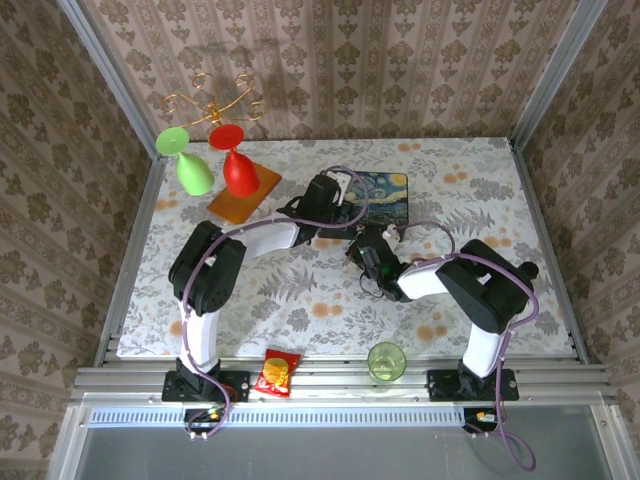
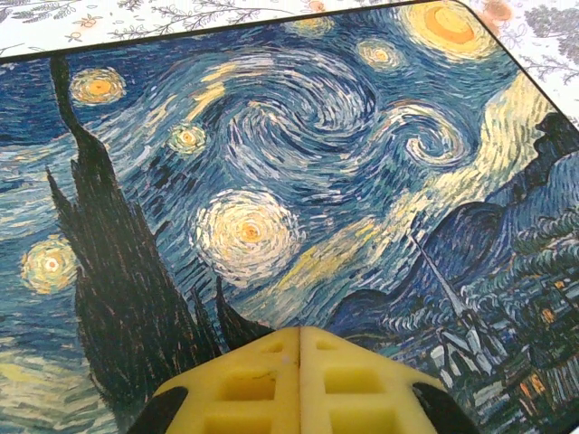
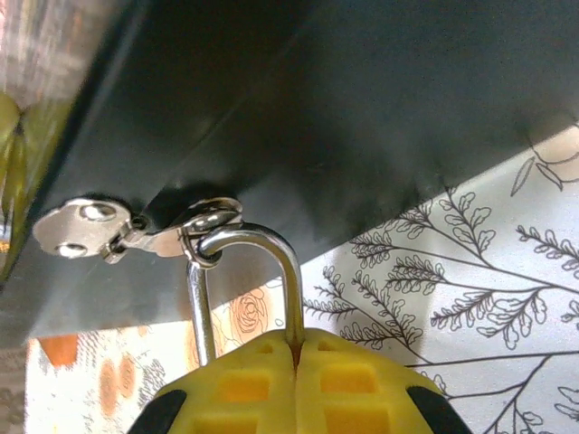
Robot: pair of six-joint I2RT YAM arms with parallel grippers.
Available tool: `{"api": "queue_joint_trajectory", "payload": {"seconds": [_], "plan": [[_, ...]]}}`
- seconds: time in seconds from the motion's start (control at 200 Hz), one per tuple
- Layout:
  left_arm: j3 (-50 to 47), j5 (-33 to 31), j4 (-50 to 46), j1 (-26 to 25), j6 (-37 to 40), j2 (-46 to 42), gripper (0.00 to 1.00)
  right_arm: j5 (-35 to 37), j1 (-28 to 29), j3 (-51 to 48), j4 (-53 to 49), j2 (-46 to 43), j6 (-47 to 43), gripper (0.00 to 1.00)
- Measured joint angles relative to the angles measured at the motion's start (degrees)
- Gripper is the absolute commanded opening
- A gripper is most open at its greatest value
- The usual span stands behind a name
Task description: Unlock the padlock with the key
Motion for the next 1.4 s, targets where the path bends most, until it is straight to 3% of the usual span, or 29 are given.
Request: {"api": "queue_joint_trajectory", "payload": {"seconds": [0.155, 0.605, 0.97, 1.4], "plan": [[-2.80, 0.96, 3.56, 0.46, -0.02, -0.87, 0.01, 2.64, 0.35, -0.46, 1.01, 0.00, 4.20, 0.00], [-8.83, 3.67, 11.08, 3.37, 0.00, -2.84, 0.00, 7.74, 0.37, 0.48, -2.12, -1.16, 8.92, 0.00], [-10.21, 3.65, 13.46, 4.11, 0.00, -3.15, 0.00, 7.72, -3.04, 0.46, -5.46, -5.68, 8.63, 0.00], [-12.41, 2.82, 17.81, 5.16, -0.17, -3.08, 0.00, 1.92, -8.70, 1.07, -0.79, -1.25, 10.05, 0.00]]}}
